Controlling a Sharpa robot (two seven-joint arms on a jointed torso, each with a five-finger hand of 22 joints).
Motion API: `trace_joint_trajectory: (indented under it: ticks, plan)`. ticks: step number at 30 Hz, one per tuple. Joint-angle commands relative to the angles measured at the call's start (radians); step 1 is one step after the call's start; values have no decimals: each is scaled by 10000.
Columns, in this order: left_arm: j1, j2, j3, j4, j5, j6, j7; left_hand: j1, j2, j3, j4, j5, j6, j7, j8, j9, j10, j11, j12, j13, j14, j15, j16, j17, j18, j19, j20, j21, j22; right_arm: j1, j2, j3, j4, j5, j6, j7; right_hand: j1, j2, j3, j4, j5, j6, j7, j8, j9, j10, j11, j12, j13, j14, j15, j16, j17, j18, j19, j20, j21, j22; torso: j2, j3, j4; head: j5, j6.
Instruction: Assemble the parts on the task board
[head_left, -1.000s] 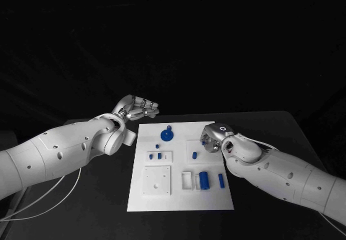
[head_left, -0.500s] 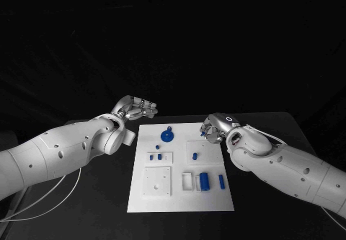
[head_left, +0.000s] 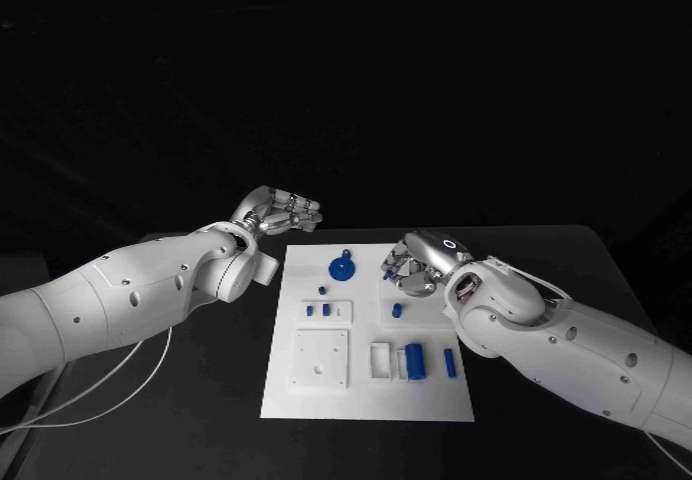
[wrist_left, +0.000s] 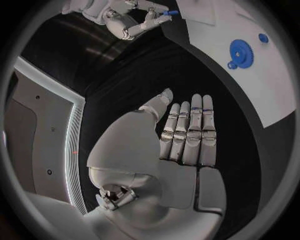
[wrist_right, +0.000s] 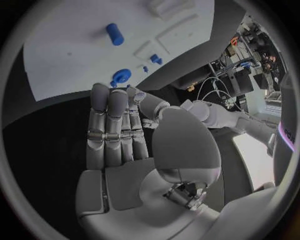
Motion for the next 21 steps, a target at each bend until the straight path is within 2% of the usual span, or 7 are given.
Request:
trace_joint_trajectory:
  ticks: [1,6,10,15,16,21]
  plan:
    - [14,70,7,-25,87,29,111,52,41,-54,-10,-32,-81,-3,46,-8,-50,16,-29,4,-53,1,-33,9,-4,28,1,67,-9,-73,130,-159,204,-180,75,125,-6,80,-40,-1,73,89,11,45,14,60,17,36,0,-24,-24,39,-9,103,49,-8,-44,28,-2,-4,-9,204,-35]
    - [14,155,7,-89,89,19,108,54,46,-60,-2,-29,-87,-3,46,-8,-54,18,-28,4,-67,6,-31,8,-7,46,6,69,-155,-129,440,-690,265,-384,59,175,-13,79,-36,-10,105,88,13,42,14,57,21,33,-1,-30,-24,35,-15,101,74,-11,-95,83,-2,4,7,392,-70]
    - [14,206,7,-125,90,6,107,54,46,-60,-2,-29,-87,-3,46,-8,-54,18,-28,4,-67,6,-31,8,-7,46,6,69,-155,-187,677,-980,191,-576,53,190,-13,79,-36,-10,105,88,13,42,14,57,21,33,-1,-30,-24,35,-15,101,74,-11,-95,83,9,13,22,566,-146]
    - [14,270,7,-167,91,-10,94,54,46,-60,-2,-29,-87,-3,46,-8,-54,18,-28,4,-67,6,-31,8,-7,46,6,69,-155,-286,959,-1253,72,-823,44,178,-13,79,-36,-10,105,88,13,42,14,57,21,33,-1,-30,-24,35,-15,101,74,-11,-95,83,18,7,20,783,-249]
    - [14,286,7,-173,91,-13,88,54,46,-60,-2,-29,-87,-3,46,-8,-54,18,-28,4,-67,6,-31,8,-7,46,6,69,-155,-308,1032,-1323,24,-866,28,185,-21,85,-34,-25,127,92,12,41,15,62,20,33,-1,-22,-23,40,-23,98,107,-11,-170,167,19,8,12,844,-299]
    - [14,334,7,-166,91,-9,80,51,56,-55,0,-20,-91,-3,44,-9,-58,18,-29,4,-80,9,-32,7,-10,58,6,75,-259,-399,1270,-1483,-185,-1049,-74,161,-21,85,-34,-25,127,92,12,41,15,62,20,33,-1,-22,-23,40,-23,98,107,-11,-170,167,20,5,6,1029,-410]
